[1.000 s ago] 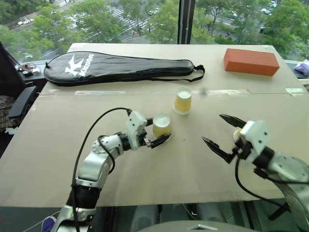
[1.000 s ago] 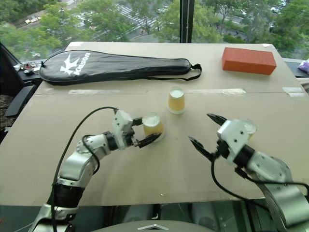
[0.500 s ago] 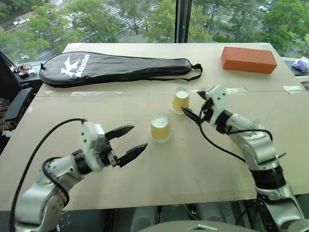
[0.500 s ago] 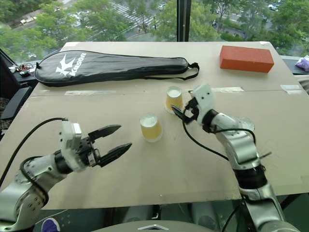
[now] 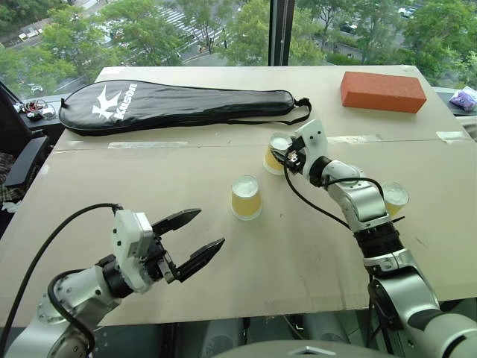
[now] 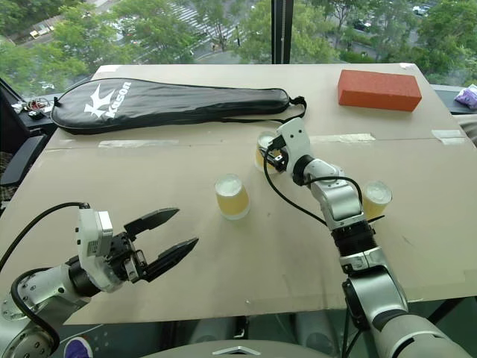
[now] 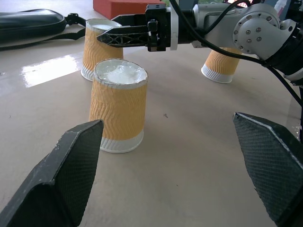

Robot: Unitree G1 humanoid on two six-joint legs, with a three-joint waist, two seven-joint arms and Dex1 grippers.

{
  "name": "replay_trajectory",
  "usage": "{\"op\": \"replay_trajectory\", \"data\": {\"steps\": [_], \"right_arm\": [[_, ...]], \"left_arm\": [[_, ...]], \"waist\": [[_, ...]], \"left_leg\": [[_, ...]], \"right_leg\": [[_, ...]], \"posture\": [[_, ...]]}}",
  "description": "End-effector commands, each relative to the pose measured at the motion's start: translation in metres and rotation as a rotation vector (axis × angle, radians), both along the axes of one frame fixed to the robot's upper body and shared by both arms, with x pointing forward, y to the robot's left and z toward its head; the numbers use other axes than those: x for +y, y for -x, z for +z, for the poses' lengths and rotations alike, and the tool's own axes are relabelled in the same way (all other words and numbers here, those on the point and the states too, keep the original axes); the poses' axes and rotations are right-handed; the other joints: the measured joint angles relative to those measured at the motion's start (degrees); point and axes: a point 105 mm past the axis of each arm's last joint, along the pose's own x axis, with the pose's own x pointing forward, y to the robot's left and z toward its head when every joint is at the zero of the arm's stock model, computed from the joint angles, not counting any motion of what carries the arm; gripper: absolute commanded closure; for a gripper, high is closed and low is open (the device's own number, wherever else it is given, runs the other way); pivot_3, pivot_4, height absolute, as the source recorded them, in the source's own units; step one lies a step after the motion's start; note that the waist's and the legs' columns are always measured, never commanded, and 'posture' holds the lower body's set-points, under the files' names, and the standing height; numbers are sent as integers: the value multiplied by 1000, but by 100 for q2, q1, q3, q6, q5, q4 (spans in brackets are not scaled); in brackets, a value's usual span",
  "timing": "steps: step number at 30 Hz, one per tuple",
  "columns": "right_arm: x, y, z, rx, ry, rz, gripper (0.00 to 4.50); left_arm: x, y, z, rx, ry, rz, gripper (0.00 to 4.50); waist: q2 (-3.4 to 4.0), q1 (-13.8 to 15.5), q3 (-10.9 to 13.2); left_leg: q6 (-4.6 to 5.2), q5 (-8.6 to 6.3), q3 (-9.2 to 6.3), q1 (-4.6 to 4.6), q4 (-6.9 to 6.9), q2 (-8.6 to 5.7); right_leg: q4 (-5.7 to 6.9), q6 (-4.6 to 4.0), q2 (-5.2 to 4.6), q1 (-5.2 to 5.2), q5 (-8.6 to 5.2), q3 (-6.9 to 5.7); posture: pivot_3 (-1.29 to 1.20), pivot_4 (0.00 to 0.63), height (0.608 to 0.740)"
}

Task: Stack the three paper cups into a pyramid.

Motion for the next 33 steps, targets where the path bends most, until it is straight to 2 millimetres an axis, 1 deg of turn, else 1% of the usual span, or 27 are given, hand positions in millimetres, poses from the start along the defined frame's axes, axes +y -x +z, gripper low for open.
{"op": "replay_trajectory", "data": {"steps": [1, 3, 5, 7, 8, 10, 12, 14, 16, 20, 24, 28, 31, 33], "right_arm": [[-11, 0, 31, -94, -43, 19, 2379], [-22, 9, 45, -137, -50, 54, 2379], [-30, 19, 55, -162, -61, 99, 2379], [-41, 38, 65, -175, -57, 174, 2379], [-48, 51, 67, -177, -39, 213, 2379], [-62, 73, 65, -166, 15, 244, 2379], [-67, 89, 61, -143, 37, 261, 2379], [-67, 101, 53, -109, 39, 271, 2379], [-61, 114, 44, -80, 34, 302, 2379], [-46, 123, 26, -53, 24, 306, 2379], [-35, 120, 13, -50, 31, 294, 2379], [-28, 117, 4, -65, 63, 304, 2379], [-22, 117, -11, -68, 108, 332, 2379], [-18, 118, -16, -69, 115, 353, 2379]], "left_arm": [[-7, 3, 7, -54, -1, -19, 0], [-6, -2, 7, -84, -24, -6, 0], [-6, -2, 6, -72, 6, -12, 0], [-8, 2, 10, -79, 103, -80, 0], [-6, 3, 8, -57, 121, -88, 0], [2, 2, 4, -34, 127, -96, 0], [8, 2, -1, -6, 133, -104, 0], [11, 3, -3, 13, 145, -117, 0], [12, 3, -4, 21, 149, -137, 0], [14, 2, -3, 18, 141, -152, 0], [15, 5, -1, 26, 133, -182, 0], [16, 9, -1, 27, 115, -200, 0], [18, 11, -2, 30, 94, -192, 0], [18, 13, -2, 31, 94, -185, 0]], "waist": [[2, 3, 1], [10, 23, 6], [17, 29, 10], [20, 27, 12], [20, 34, 12], [20, 29, 12], [20, 31, 13], [21, -9, 14], [20, -25, 14], [20, -7, 13], [20, 4, 14], [19, 17, 13], [18, 17, 13], [19, 17, 14]], "left_leg": [[0, 0, 0, 0, 0, 0], [0, 0, -2, -1, 0, 0], [0, 0, -1, -3, 1, -3], [0, 0, 0, -3, 0, -3], [1, 0, -1, -4, -1, -3], [1, -1, -3, -4, -5, 0], [2, -1, -2, -5, -10, -1], [2, -1, 0, -4, -9, 0], [2, -1, 3, 3, -9, 3], [1, -1, 0, 7, -4, 8], [1, -1, 4, -1, -2, 8], [1, -1, 6, -6, -2, 5], [1, -1, 5, -7, -2, 5], [1, -1, 5, -6, -2, 5]], "right_leg": [[0, 0, 0, -1, 0, 0], [0, 0, 0, -1, 0, -2], [0, 0, -2, -1, 0, -3], [-2, 1, -2, -2, 0, 0], [-3, 1, -2, -2, -1, -1], [-7, 2, 0, -2, -2, -6], [-6, 3, 2, -3, -3, -7], [-4, 4, 7, -4, -4, -11], [-3, 16, 17, -6, -11, 0], [2, 22, 17, -5, -14, -1], [-1, 22, 11, -9, -14, 3], [-5, 9, 6, -12, -6, 4], [-5, 4, 7, -14, -4, 3], [-4, 8, 7, -14, -6, 2]], "posture": [[0, 150, 740], [0, 150, 740], [0, 150, 740], [0, 150, 740], [0, 150, 740], [0, 150, 740], [0, 150, 740], [0, 150, 740], [0, 150, 740], [0, 150, 740], [0, 150, 740], [0, 150, 740], [0, 150, 740], [0, 150, 740]]}}
